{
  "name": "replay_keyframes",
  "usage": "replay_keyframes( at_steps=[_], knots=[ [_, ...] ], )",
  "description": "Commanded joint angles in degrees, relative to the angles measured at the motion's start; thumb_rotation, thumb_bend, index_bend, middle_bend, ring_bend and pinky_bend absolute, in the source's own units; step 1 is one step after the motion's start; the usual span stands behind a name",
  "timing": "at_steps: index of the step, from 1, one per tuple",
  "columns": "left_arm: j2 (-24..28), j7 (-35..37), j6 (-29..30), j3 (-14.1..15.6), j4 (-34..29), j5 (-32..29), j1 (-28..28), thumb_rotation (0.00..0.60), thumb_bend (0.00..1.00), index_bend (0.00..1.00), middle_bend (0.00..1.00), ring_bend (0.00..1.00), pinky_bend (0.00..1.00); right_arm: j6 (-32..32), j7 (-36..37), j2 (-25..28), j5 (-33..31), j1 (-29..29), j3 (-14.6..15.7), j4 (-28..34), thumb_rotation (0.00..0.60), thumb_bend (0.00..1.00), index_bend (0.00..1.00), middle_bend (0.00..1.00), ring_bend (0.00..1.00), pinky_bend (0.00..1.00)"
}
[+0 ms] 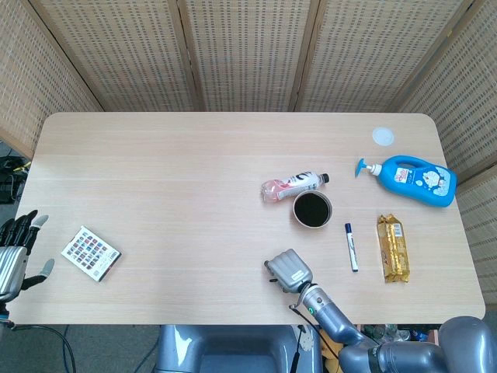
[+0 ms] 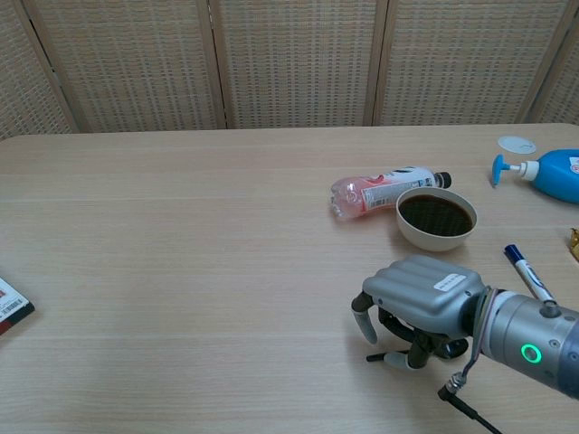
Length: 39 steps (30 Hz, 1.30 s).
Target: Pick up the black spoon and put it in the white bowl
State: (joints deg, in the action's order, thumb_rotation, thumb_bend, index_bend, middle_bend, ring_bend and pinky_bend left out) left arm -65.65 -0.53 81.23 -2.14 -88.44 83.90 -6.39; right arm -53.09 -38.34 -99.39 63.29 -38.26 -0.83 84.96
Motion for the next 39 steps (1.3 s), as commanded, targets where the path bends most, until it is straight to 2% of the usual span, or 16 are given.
replay_keyframes(
  at_steps=[1, 29, 39],
  knots=[
    [0.0, 0.0, 0.1, 0.0, 0.0, 0.0, 0.0, 0.600, 0.36, 0.06, 0.00, 0.00, 0.00, 0.0, 0.0, 0.0, 0.0, 0.0, 0.1, -0.2, 0.600, 0.49, 0.54, 0.89, 0.90, 0.92],
    [0.0, 0.7, 0.5, 0.2, 0.5, -0.3, 0.5, 0.600, 0.36, 0.06, 0.00, 0.00, 0.00, 0.0, 0.1, -1.6, -0.3, 0.5, 1.4, -2.5, 0.600, 0.49, 0.55, 0.89, 0.90, 0.92],
    [0.0, 1.1, 0.9, 0.2, 0.7, -0.3, 0.8, 0.600, 0.36, 0.06, 0.00, 0.00, 0.00, -0.2, 0.9, -1.9, 0.0, 1.0, 1.7, -2.9, 0.600, 0.50, 0.59, 0.90, 0.90, 0.92]
  ],
)
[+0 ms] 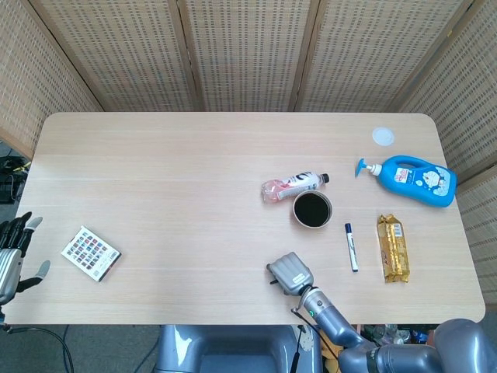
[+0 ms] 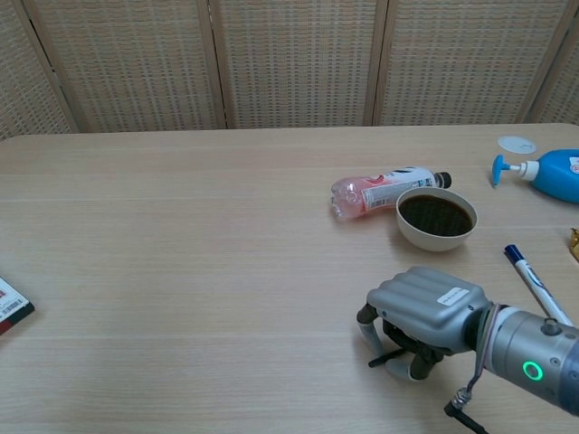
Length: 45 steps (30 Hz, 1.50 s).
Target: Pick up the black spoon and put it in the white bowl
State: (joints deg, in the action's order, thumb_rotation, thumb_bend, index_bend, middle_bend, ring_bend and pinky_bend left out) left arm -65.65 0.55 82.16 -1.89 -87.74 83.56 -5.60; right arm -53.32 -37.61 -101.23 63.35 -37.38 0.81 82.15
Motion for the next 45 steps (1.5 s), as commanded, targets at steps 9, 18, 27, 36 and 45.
replay_keyframes(
  at_steps=[9, 18, 27, 36, 45],
  knots=[
    [0.0, 0.3, 0.3, 0.1, 0.2, -0.1, 0.3, 0.600, 0.36, 0.06, 0.00, 0.00, 0.00, 0.4, 2.8, 1.0, 0.8, 0.6, -0.1, 0.1, 0.600, 0.62, 0.62, 0.90, 0.91, 0.93],
    [0.0, 0.4, 0.4, 0.0, 0.2, 0.0, 0.4, 0.600, 0.36, 0.06, 0.00, 0.00, 0.00, 0.7, 5.5, 2.5, 1.6, 1.0, -0.3, 0.9, 0.600, 0.67, 0.63, 0.91, 0.92, 0.94],
    [0.1, 0.4, 0.5, 0.0, 0.2, 0.0, 0.5, 0.600, 0.36, 0.06, 0.00, 0.00, 0.00, 2.0, 12.6, 6.8, 2.3, 1.0, -2.7, 5.5, 0.600, 0.69, 0.64, 0.91, 0.92, 0.94],
    [-0.1, 0.4, 0.2, 0.0, 0.2, 0.0, 0.3, 0.600, 0.36, 0.06, 0.00, 0.00, 0.00, 5.6, 27.0, 17.5, 3.3, -0.7, -9.4, 14.1, 0.600, 0.70, 0.65, 0.91, 0.92, 0.94],
    [-0.1, -0.2, 0.2, 0.0, -0.3, 0.0, 0.3, 0.600, 0.36, 0.06, 0.00, 0.00, 0.00, 12.3, 41.1, 24.1, 0.0, -2.9, -15.3, 15.2, 0.600, 0.70, 0.65, 0.91, 0.92, 0.94]
  ],
)
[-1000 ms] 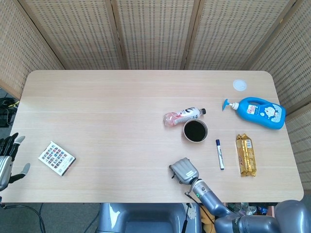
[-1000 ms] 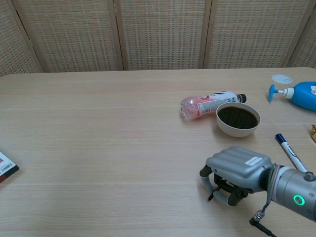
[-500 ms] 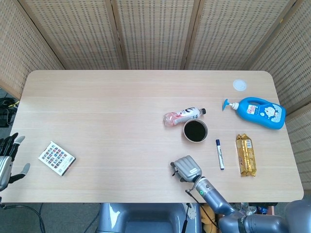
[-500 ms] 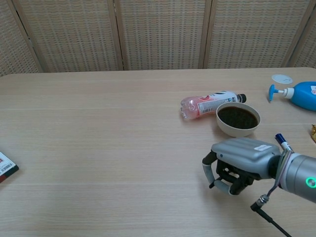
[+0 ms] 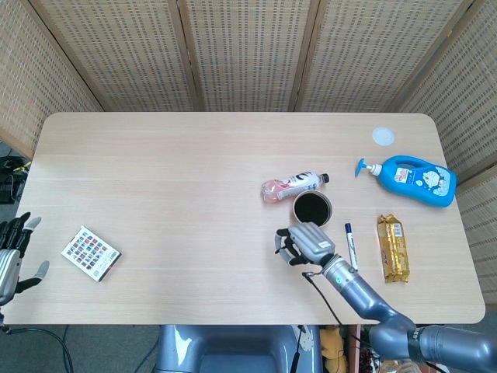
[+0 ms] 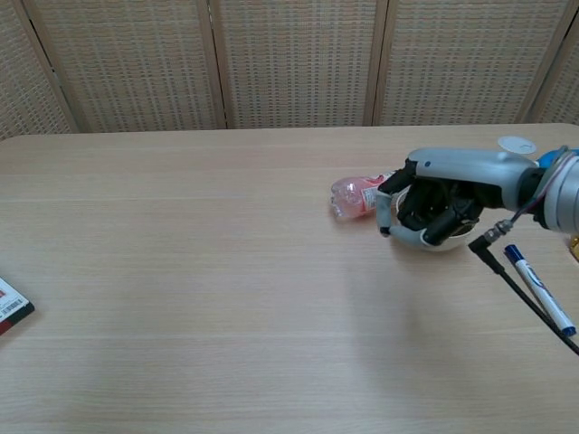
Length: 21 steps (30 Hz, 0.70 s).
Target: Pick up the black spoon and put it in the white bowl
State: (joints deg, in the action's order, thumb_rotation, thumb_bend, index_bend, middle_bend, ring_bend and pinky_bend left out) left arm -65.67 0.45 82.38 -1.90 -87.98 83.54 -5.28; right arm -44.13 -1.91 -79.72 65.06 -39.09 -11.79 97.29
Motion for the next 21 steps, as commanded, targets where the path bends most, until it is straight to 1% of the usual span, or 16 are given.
replay_keyframes(
  at_steps=[1, 5, 10, 16, 21],
  knots=[
    [-0.1, -0.1, 0.0, 0.1, -0.1, 0.0, 0.0, 0.600, 0.36, 0.06, 0.00, 0.00, 0.00, 3.9, 6.5, 2.9, -1.9, -1.4, -3.1, -0.4, 0.600, 0.70, 0.66, 0.91, 0.92, 0.94],
    [-0.1, -0.2, -0.1, 0.1, -0.1, 0.0, 0.0, 0.600, 0.36, 0.06, 0.00, 0.00, 0.00, 5.5, 9.3, 3.1, -1.8, -2.1, -3.6, -2.0, 0.600, 0.70, 0.66, 0.91, 0.92, 0.94],
    [0.0, -0.3, 0.0, 0.1, -0.1, -0.2, 0.2, 0.600, 0.36, 0.06, 0.00, 0.00, 0.00, 7.3, 12.6, 2.1, -2.5, -3.5, -4.4, -6.5, 0.600, 0.70, 0.66, 0.91, 0.92, 0.94],
    [0.1, -0.3, 0.1, 0.1, -0.2, -0.5, 0.4, 0.600, 0.36, 0.06, 0.00, 0.00, 0.00, 8.9, 14.9, -0.2, -4.4, -5.2, -5.0, -12.7, 0.600, 0.70, 0.67, 0.91, 0.92, 0.94],
    [0.0, -0.4, 0.0, 0.2, -0.2, -0.5, 0.4, 0.600, 0.36, 0.06, 0.00, 0.00, 0.00, 10.0, 15.4, -2.7, -5.8, -6.5, -4.7, -16.9, 0.600, 0.70, 0.67, 0.91, 0.92, 0.94]
  ],
)
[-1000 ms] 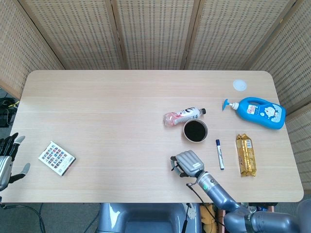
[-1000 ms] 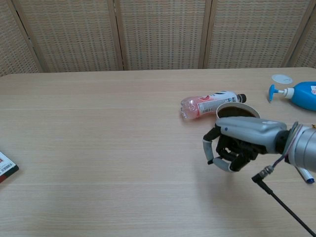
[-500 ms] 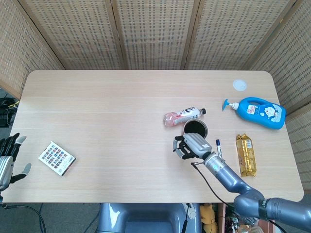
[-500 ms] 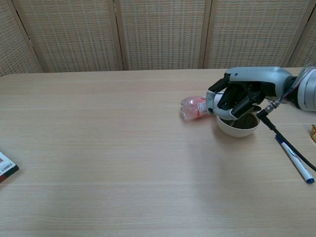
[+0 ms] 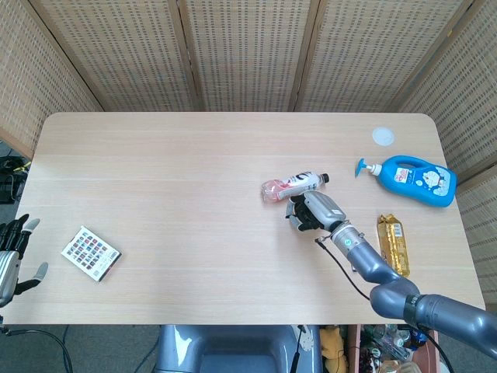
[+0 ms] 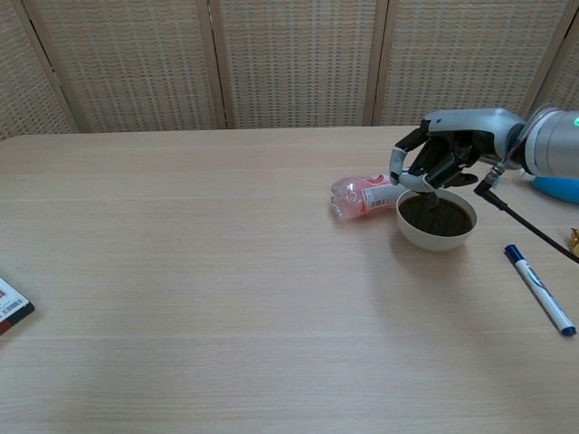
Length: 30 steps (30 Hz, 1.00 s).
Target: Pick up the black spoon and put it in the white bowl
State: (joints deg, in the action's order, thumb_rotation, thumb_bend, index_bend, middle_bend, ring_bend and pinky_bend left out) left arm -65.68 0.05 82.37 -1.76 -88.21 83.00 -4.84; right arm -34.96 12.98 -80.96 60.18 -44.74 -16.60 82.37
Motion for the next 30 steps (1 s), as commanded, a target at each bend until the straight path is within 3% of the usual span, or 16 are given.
replay_keyframes(
  at_steps=[1, 15, 30],
  knots=[
    [0.0, 0.0, 0.0, 0.0, 0.0, 0.0, 0.0, 0.600, 0.36, 0.06, 0.00, 0.00, 0.00, 1.2, 0.4, -2.1, -1.3, -1.2, 0.3, -3.2, 0.600, 0.70, 0.67, 0.91, 0.92, 0.94],
    [0.0, 0.1, 0.1, 0.1, 0.2, -0.4, 0.5, 0.600, 0.36, 0.06, 0.00, 0.00, 0.00, 5.0, -0.6, -7.8, -5.4, -3.9, 1.9, -14.6, 0.600, 0.70, 0.67, 0.91, 0.92, 0.94],
    [-0.3, 0.0, -0.1, 0.1, 0.1, -0.3, 0.4, 0.600, 0.36, 0.06, 0.00, 0.00, 0.00, 6.6, -3.4, -7.6, -8.0, -4.5, 3.3, -19.4, 0.600, 0.70, 0.68, 0.91, 0.92, 0.94]
  ],
)
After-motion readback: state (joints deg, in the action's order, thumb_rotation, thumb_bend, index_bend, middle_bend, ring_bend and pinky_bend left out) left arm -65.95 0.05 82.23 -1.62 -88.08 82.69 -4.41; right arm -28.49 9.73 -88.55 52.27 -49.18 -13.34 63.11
